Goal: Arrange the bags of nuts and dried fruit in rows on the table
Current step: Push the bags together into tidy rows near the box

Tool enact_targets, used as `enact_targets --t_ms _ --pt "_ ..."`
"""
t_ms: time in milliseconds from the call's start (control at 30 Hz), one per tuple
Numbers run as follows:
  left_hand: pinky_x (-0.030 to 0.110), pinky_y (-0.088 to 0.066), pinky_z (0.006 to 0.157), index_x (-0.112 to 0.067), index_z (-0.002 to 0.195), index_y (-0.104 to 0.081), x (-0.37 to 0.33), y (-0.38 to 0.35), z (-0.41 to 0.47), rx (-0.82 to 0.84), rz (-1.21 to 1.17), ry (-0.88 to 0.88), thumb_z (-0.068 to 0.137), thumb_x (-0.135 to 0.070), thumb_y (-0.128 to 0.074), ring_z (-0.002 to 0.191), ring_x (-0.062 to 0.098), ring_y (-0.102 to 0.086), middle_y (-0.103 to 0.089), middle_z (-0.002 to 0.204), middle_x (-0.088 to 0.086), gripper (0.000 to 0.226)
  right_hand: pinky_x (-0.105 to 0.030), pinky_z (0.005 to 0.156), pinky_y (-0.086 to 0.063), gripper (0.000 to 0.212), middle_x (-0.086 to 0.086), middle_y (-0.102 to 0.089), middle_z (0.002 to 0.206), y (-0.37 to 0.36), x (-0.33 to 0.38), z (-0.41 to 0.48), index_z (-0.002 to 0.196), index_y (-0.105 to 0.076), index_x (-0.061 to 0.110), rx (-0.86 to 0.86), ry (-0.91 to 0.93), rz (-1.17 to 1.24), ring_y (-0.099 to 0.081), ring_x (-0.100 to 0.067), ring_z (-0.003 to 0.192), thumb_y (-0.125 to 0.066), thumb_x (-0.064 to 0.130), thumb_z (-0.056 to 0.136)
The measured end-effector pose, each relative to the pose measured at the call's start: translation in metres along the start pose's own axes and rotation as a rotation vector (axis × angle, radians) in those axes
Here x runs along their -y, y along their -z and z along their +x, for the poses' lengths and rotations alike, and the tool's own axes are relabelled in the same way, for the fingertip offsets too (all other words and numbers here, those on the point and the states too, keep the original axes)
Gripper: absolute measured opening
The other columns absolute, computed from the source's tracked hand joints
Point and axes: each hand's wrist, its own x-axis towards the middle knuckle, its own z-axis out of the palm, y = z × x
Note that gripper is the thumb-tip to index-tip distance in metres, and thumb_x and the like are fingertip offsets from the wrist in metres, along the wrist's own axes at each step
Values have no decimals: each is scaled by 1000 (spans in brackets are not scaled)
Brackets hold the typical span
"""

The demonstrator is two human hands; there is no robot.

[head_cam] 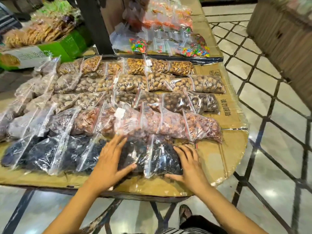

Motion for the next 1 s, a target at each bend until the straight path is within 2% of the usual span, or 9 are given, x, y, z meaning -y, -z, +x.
enact_targets --t_ms 100,200,333,433,500,633,800,900,1000 --pt "39 -6 120 -16 155 -5 15 -5 -9 113 173 -140 84 -81 -30 150 17 -2 14 162 -2 99 -49 118 -18 106 -6 -26 152 13 31 3 148 -19 16 136 -138 -108 -13 -28 143 -71 62 68" --pt "39 4 121 -19 154 3 13 0 -11 169 74 -164 79 -85 -27 148 13 13 26 159 -4 104 -48 118 -9 111 -11 -5 158 16 79 12 150 0 7 230 -398 -170 1 -36 146 -75 41 75" --pt "38 3 121 -19 154 4 27 7 -23 300 23 -320 83 -75 -38 147 16 16 18 159 -4 100 -49 117 -15 99 -21 -6 157 -1 122 23 148 5 -3 184 -569 -288 -3 -36 146 -65 20 82" --pt "36 3 121 -22 155 1 56 19 -36 229 1 -435 86 -73 -38 149 12 10 11 162 -4 94 -52 116 -19 100 -20 -5 157 -7 132 20 148 6 0 136 -649 -298 -4 -37 145 -67 21 83" --pt "39 4 121 -30 154 1 88 35 -44 100 -12 -360 84 -78 -34 149 13 10 12 161 -7 92 -55 113 -22 104 -19 -6 157 -4 144 16 150 5 6 140 -694 -310 -8 -41 143 -71 29 82" --pt "45 12 117 -32 150 12 173 75 -60 -31 165 -24 75 -89 -20 148 27 12 13 161 5 100 -54 107 -29 94 -13 -31 149 -14 201 14 150 -15 17 59 -418 -371 -30 -38 134 -74 30 77" --pt "48 -7 119 -19 155 -12 271 108 -67 20 192 72 61 -98 -24 148 26 -16 -22 160 4 123 -47 103 -40 71 -13 -56 130 -64 280 44 135 -48 8 22 24 -278 -49 -34 123 -72 44 78" --pt "45 -6 119 -18 153 -21 311 112 -72 48 126 -12 55 -97 -39 147 18 -18 -22 160 -1 127 -40 113 -24 76 -7 -40 145 -86 319 74 145 -34 15 97 106 -192 -31 -26 137 -59 54 85" --pt "52 -16 118 -21 151 -26 336 108 -75 -52 -11 8 51 -96 -47 146 24 -21 -22 159 1 126 -41 116 -13 89 -5 -24 153 -104 344 112 150 -19 21 180 157 -156 -14 -24 143 -56 65 82"
